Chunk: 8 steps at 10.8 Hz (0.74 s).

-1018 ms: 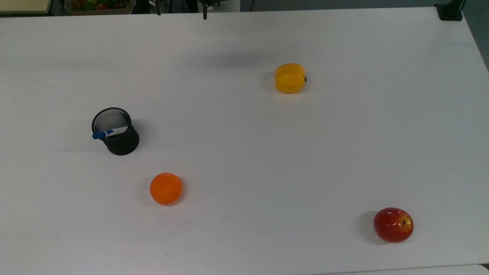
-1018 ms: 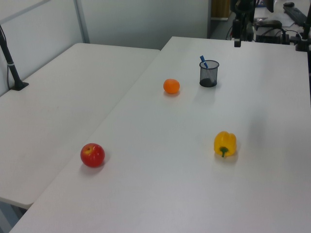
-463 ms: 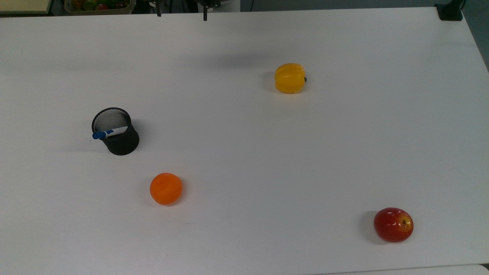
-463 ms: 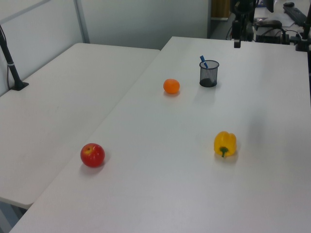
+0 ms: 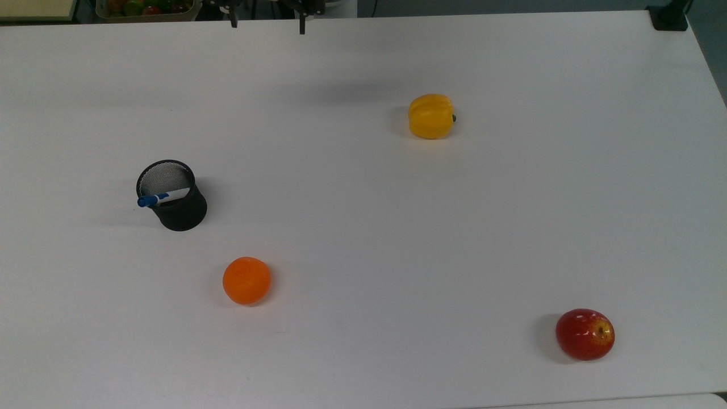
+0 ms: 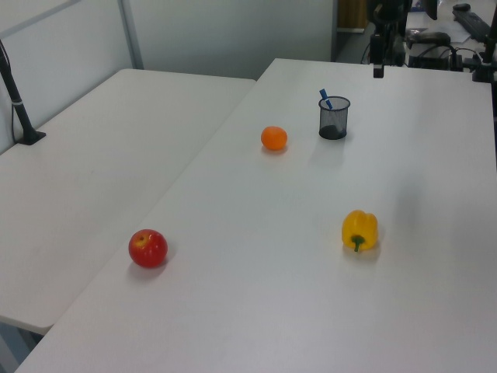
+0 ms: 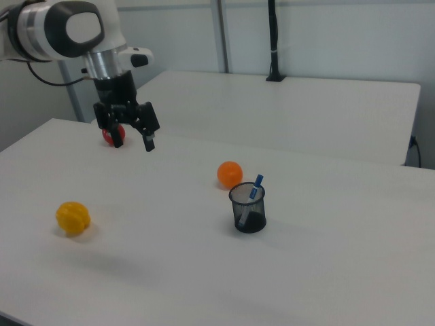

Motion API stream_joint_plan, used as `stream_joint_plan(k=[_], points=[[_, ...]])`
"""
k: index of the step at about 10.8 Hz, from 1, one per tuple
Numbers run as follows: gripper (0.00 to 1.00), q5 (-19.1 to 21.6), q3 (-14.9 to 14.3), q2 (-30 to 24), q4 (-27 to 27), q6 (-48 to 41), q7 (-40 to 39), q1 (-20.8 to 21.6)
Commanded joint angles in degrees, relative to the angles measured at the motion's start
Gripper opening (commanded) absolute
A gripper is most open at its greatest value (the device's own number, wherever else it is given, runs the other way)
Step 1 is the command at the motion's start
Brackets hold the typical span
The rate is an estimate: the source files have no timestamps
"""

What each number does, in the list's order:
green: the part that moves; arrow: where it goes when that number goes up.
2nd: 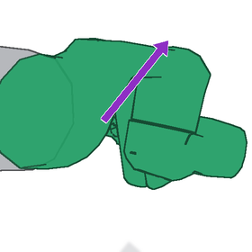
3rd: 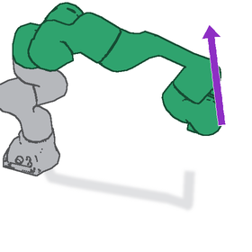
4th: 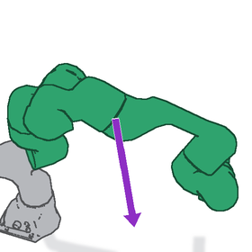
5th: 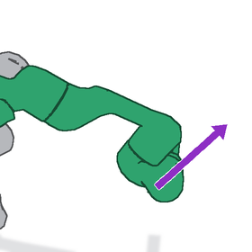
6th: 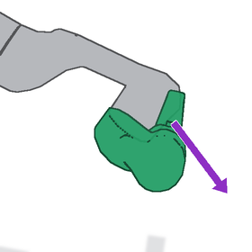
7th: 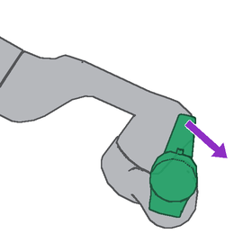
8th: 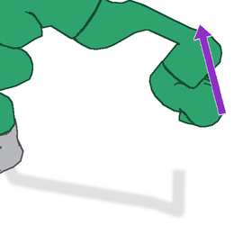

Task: Take marker pen
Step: 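Move the open gripper over the black mesh pen cup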

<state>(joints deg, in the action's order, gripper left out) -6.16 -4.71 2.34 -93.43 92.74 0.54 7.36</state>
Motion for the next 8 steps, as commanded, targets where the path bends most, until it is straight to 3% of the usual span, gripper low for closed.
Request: stream_joint_plan(k=[1,8], points=[[1.0,0.8,0.22,1.79,0.09,3.32,-0.19,-3.93],[1.0,0.98,0.22,6.88,0.09,17.36,0.78,-11.4]])
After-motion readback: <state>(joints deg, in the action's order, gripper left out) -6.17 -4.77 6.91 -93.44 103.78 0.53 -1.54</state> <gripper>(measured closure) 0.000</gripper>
